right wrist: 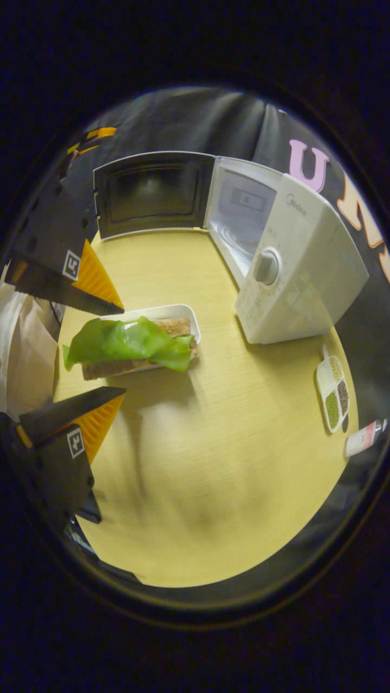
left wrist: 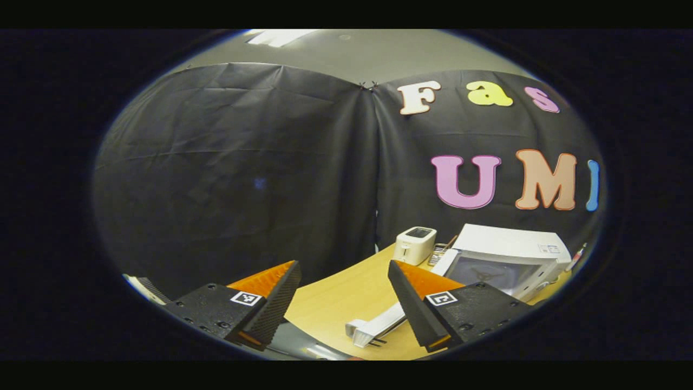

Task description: Open the microwave oven with the left hand, put the food in, and close the microwave oven.

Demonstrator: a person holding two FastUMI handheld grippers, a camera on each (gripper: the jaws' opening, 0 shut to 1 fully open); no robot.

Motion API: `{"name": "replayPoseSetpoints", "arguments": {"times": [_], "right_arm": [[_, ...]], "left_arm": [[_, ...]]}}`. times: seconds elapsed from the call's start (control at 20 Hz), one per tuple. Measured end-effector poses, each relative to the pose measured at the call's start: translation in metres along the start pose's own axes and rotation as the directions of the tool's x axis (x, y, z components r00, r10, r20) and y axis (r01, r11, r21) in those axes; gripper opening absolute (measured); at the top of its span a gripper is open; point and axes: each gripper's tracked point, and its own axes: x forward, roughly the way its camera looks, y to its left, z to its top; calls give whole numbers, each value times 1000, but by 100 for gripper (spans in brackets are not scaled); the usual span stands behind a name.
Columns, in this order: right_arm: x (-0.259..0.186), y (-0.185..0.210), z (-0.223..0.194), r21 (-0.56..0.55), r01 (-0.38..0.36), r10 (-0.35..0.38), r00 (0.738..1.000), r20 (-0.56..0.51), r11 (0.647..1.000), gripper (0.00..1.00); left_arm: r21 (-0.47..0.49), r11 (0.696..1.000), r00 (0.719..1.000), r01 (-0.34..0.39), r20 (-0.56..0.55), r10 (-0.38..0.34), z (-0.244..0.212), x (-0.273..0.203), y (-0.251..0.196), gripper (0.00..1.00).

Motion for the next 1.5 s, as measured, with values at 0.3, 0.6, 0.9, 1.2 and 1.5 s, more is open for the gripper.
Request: {"name": "replayPoseSetpoints", "arguments": {"times": [0.3, 0.6, 0.9, 1.2, 1.5], "right_arm": [[3, 1, -6, 77, -45, 45, 999, 5, 996, 48], [2, 4, -3, 143, -48, 37, 996, 82, 988, 31], [-31, 5, -2, 200, -24, -18, 978, 207, 979, 31], [-62, 36, -18, 321, -57, -62, 935, 349, 945, 31], [-80, 72, -48, 383, -100, -96, 883, 460, 918, 31]], "left_arm": [[13, 999, 999, 32, 14, -32, 7, -1, -20, 91], [7, 997, 997, 75, -13, -75, 1, 10, -31, 91], [-4, 982, 982, 187, -22, -187, 1, 45, -39, 90], [8, 943, 942, 332, -61, -331, -7, 87, -56, 91], [37, 872, 872, 488, -55, -486, -7, 107, -84, 91]]}}
